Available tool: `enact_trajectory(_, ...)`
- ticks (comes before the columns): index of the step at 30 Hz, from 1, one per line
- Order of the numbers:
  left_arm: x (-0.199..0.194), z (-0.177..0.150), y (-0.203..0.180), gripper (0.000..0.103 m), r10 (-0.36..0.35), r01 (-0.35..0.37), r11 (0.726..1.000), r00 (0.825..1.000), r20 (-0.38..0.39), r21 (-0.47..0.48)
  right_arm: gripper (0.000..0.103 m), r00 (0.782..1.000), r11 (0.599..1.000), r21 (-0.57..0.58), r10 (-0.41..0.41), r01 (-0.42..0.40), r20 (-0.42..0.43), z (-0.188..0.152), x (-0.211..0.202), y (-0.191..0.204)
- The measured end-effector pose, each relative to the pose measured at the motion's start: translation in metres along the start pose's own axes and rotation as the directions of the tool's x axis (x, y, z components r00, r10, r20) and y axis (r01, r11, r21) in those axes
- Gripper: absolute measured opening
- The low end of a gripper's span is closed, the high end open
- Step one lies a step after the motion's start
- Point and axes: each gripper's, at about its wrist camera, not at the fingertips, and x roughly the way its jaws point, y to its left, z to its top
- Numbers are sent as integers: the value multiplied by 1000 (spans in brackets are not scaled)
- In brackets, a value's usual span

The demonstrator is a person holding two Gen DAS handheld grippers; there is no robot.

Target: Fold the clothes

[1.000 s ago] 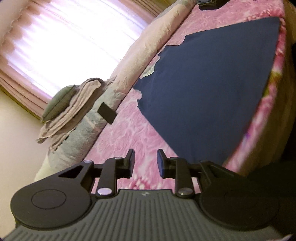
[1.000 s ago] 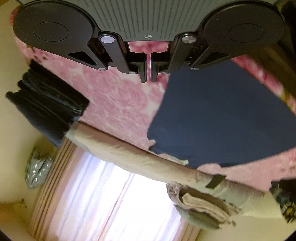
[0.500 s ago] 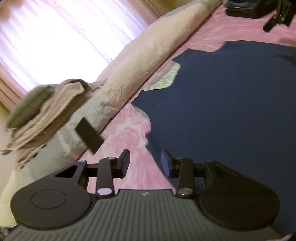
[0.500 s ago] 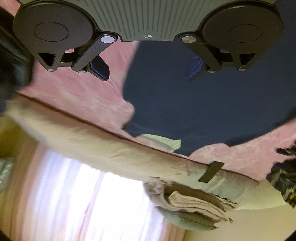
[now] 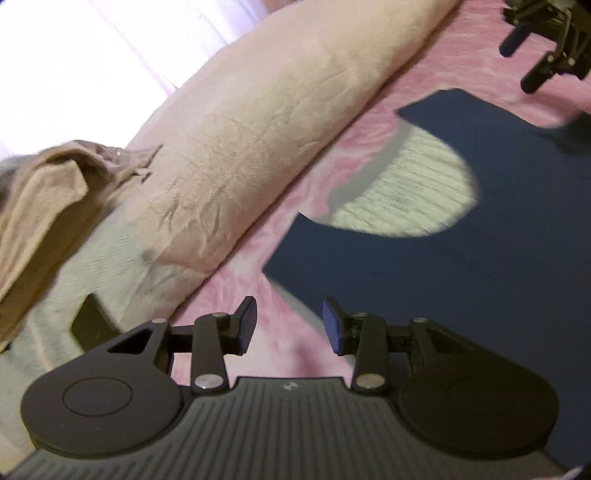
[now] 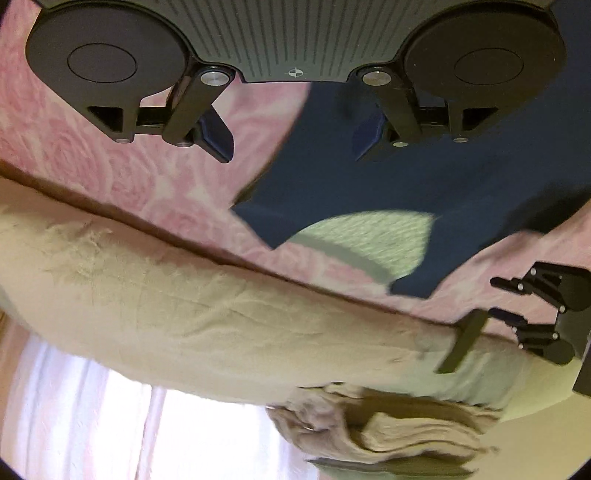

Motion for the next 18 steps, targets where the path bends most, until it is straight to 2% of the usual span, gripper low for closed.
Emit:
enact_trajectory(6, 60, 13, 22, 35, -85, 85, 995, 996, -7, -56, 75, 997, 994, 81, 71, -71, -8, 25, 51, -41)
enact_trajectory(10, 81, 11, 30, 35, -161, 160, 985, 987, -21, -67, 75, 993, 986, 120, 119, -116, -17, 33, 83, -52)
enact_trajectory(11, 83, 10, 32, 35, -173, 172, 983, 985, -17, -59, 72, 992, 984, 125, 128, -125, -20, 35, 90, -54)
enact_trajectory(13, 87, 8, 34, 35, -195, 194, 980, 981, -9, -43, 56, 989, 981, 134, 147, -142, -25, 38, 102, -60)
enact_trajectory(14, 88, 8, 36, 35, -208, 208, 977, 978, -9, -44, 53, 988, 979, 140, 152, -147, -26, 40, 106, -63)
enact_trajectory(18, 92, 8, 42, 36, -249, 248, 968, 968, -21, -45, 53, 984, 979, 120, 171, -164, -52, 43, 113, -66)
